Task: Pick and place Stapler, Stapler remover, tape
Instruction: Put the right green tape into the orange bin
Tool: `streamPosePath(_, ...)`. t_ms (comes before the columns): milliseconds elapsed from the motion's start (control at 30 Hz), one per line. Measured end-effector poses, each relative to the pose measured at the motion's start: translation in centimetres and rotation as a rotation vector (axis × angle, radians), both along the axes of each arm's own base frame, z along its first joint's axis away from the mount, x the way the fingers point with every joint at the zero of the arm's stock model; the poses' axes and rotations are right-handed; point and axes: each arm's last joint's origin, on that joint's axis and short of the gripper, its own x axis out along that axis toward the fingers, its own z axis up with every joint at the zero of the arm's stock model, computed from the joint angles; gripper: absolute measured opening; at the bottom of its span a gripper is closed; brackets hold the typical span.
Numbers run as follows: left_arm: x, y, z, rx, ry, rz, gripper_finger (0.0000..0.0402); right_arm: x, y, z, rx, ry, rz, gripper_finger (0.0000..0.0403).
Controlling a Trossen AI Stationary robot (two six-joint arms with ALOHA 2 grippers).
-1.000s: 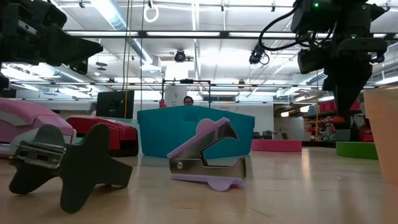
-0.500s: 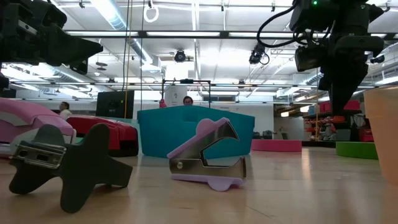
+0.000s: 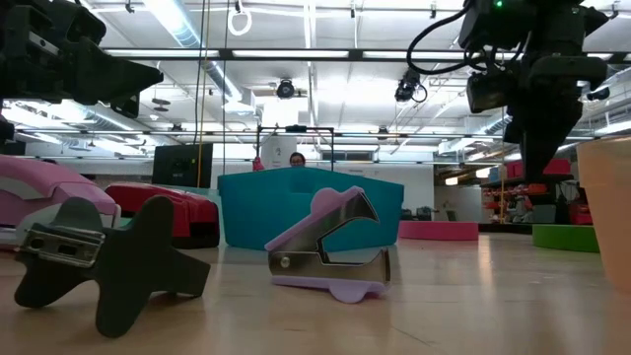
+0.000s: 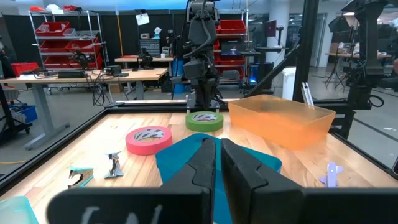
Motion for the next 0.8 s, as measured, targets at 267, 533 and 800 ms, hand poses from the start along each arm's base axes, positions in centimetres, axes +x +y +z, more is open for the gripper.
streamPosePath(267, 0.00, 0.00, -0.01, 0.000, 0.000, 0.000, 0.0030, 0.31, 0.00, 0.09, 0.000, -0.033, 0.000, 0.0011)
streamPosePath(533, 0.00, 0.00, -0.01, 0.000, 0.000, 0.000, 0.0030, 0.50, 0.00, 0.16, 0.006, -0.053, -0.021, 0.0011)
streamPosePath(800, 0.00, 0.00, -0.01, 0.000, 0.001, 0.000, 0.0030, 0.50, 0.00, 0.16, 0.008, -0.052, -0.026, 0.0011)
